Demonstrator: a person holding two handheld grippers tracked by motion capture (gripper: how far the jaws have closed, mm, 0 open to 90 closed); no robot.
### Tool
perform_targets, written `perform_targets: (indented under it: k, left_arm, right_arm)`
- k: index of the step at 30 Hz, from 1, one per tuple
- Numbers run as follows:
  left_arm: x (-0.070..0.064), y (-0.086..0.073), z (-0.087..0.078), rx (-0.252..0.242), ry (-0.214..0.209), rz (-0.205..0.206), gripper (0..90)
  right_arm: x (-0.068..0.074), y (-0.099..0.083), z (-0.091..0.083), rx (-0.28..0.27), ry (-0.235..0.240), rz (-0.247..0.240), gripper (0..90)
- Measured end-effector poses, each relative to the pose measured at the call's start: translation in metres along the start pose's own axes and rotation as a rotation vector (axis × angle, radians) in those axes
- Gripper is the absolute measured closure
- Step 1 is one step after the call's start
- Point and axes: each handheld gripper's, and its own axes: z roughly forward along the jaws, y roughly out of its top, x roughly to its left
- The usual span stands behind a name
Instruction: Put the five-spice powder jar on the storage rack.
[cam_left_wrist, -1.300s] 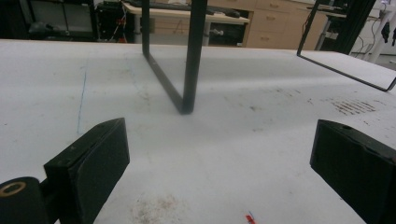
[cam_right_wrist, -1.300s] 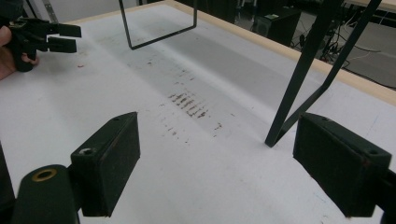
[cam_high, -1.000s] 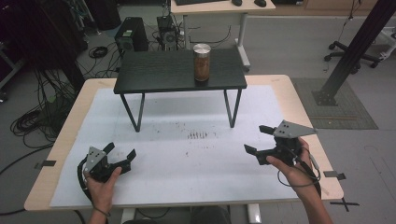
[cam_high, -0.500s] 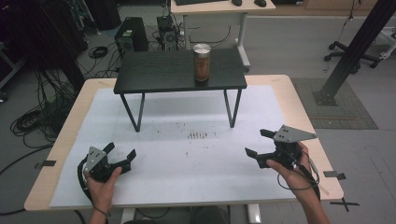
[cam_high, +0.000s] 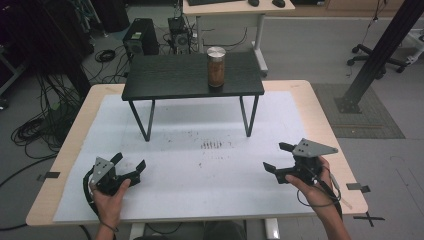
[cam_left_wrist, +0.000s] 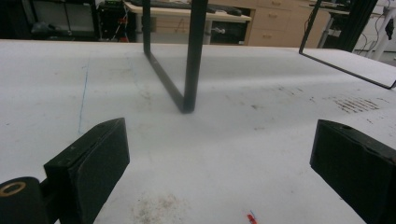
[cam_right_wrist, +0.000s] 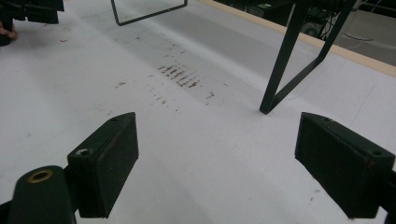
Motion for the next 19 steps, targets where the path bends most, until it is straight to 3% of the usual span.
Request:
perform_targets:
  k: [19]
  left_arm:
    - [0.000,0.000,0.000,0.002,0.001,0.003,5.1]
  right_arm:
    - [-0.004,-0.019,-0.004,0.009,-0.020,0.021,13.4]
